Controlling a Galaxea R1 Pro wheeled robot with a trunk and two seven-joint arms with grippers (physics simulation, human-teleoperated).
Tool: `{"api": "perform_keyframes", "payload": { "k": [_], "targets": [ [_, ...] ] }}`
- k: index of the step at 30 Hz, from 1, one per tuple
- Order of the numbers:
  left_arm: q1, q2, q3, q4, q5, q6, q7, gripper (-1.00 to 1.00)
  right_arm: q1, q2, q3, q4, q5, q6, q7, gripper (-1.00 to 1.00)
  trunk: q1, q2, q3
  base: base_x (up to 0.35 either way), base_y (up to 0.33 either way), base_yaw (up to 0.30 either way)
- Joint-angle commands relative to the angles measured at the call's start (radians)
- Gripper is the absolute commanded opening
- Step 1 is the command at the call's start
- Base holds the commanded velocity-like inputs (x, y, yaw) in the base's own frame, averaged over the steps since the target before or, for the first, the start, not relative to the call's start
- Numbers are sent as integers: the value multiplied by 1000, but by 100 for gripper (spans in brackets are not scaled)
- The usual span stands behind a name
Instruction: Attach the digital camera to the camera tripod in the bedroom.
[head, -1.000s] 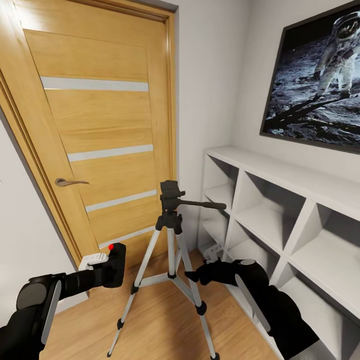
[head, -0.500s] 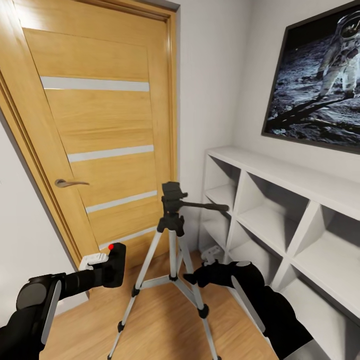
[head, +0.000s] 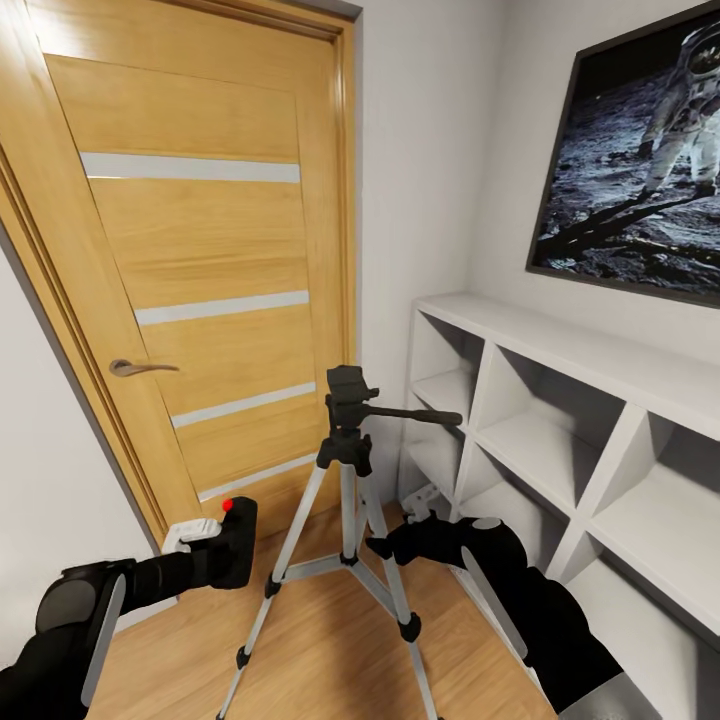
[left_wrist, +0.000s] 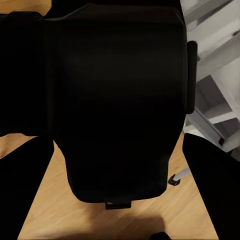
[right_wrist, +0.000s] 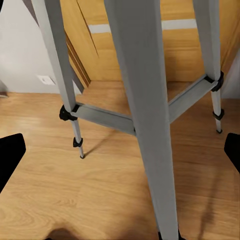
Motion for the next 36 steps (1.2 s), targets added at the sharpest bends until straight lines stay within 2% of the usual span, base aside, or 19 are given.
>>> {"api": "perform_keyframes", "payload": {
  "k": [1,22,27,36],
  "targets": [
    [-1,0,1,-1,-8,4,-10,-100,-1,-1,1,-1,-10,7,-5,100,1,-2,-2,0,0,0],
    [-2,1,3,-1,-7,5,-10,-100,-1,-1,1,-4,-11,12,-5,100,1,-2,-2,0,0,0],
    [3,-11,2,1,-10,9,-12,-100,2,-3,1,-11,-4,36,-6,100,1,-2,-2,0,0,0],
    [5,-14,3,1,-10,10,-14,-100,3,-3,1,-12,8,43,-7,100,1,-2,-2,58,10,0]
  ]
}}
